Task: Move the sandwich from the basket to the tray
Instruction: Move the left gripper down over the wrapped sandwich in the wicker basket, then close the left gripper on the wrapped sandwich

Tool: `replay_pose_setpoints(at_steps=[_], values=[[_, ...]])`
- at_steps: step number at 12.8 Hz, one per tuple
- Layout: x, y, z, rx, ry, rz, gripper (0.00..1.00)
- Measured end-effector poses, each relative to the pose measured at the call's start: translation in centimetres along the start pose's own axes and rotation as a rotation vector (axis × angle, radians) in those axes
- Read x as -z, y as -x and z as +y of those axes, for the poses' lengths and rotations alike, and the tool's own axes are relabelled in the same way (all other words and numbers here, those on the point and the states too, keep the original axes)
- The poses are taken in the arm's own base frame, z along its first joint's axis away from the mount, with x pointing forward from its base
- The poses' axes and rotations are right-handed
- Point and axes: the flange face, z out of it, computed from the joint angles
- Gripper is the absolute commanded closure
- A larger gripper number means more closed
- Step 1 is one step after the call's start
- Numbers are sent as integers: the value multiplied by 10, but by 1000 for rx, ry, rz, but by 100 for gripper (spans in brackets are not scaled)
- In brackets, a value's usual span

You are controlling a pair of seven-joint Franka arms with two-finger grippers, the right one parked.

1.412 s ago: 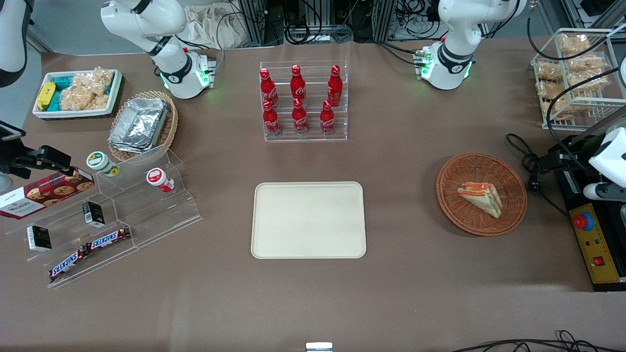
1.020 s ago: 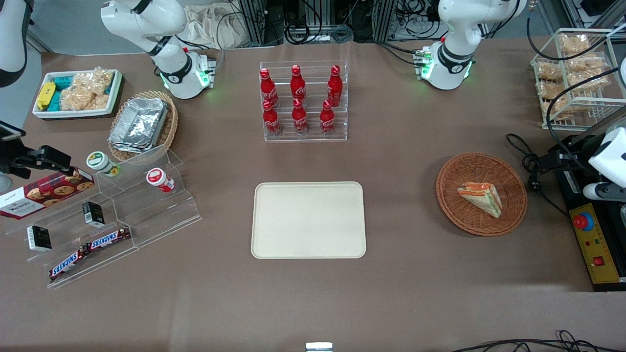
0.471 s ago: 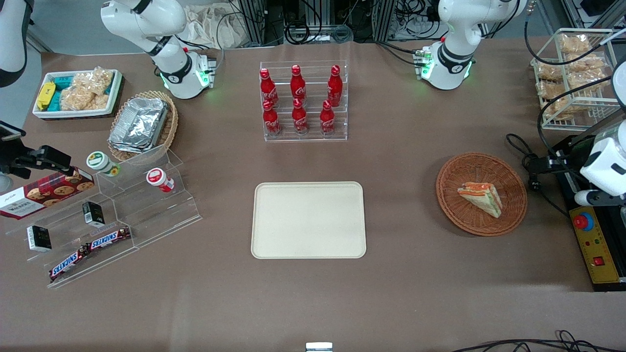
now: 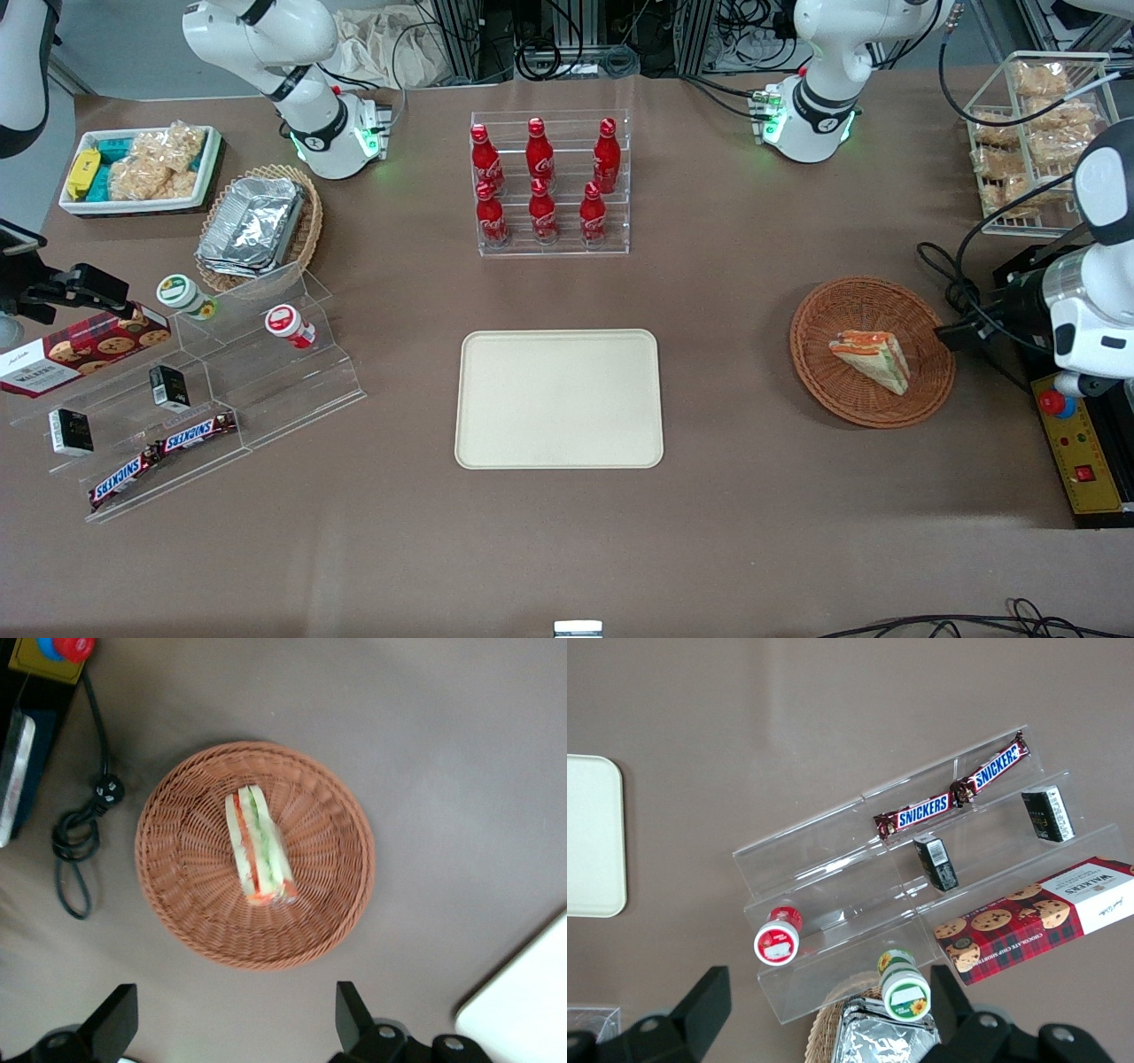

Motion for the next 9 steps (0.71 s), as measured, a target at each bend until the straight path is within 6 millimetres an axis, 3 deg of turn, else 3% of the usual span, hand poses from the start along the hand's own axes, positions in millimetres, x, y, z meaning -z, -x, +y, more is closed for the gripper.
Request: replay_pose_setpoints(at_steps=[6,9], values=[[-89,-4,-4,502,100,85,0],[-137,1,-9,638,121,90,0]])
